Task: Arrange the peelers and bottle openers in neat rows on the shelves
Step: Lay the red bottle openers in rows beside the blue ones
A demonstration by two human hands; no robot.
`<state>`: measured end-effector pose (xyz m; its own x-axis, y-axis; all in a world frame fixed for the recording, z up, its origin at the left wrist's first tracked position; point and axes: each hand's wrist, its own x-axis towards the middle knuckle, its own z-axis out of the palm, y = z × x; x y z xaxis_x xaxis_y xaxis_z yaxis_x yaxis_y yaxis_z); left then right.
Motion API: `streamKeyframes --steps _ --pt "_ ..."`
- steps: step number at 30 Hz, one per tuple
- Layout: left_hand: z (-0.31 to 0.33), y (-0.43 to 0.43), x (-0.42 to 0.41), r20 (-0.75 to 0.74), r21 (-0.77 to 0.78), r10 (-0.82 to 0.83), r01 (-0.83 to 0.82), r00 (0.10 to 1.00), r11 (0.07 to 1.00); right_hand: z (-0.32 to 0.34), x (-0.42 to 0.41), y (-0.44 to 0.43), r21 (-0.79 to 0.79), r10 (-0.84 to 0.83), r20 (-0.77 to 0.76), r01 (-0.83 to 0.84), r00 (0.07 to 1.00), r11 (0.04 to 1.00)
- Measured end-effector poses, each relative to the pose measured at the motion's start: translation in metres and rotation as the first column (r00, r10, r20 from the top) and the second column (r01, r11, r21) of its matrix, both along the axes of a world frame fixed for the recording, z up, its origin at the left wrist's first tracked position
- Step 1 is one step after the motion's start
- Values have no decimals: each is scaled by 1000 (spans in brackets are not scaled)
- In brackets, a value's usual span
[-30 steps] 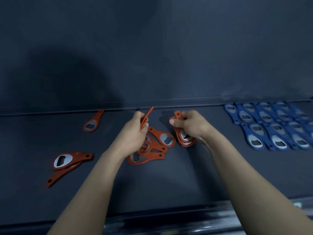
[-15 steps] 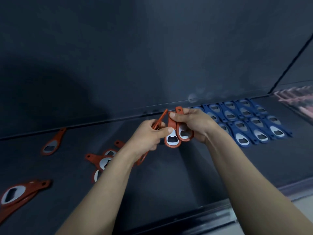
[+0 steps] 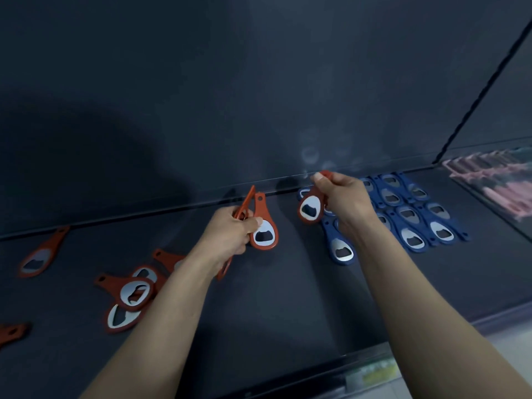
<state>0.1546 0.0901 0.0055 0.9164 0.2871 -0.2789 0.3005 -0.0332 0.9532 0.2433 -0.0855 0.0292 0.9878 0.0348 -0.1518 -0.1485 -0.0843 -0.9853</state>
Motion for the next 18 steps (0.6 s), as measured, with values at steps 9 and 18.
streamKeyframes --steps 9,18 --pt "-3 -9 2 4 15 28 -28 1000 1000 -11 -1 1 -129 57 51 -50 997 990" --pt "-5 -9 -7 14 26 30 -31 999 999 -21 -7 0 -249 107 39 -95 993 964"
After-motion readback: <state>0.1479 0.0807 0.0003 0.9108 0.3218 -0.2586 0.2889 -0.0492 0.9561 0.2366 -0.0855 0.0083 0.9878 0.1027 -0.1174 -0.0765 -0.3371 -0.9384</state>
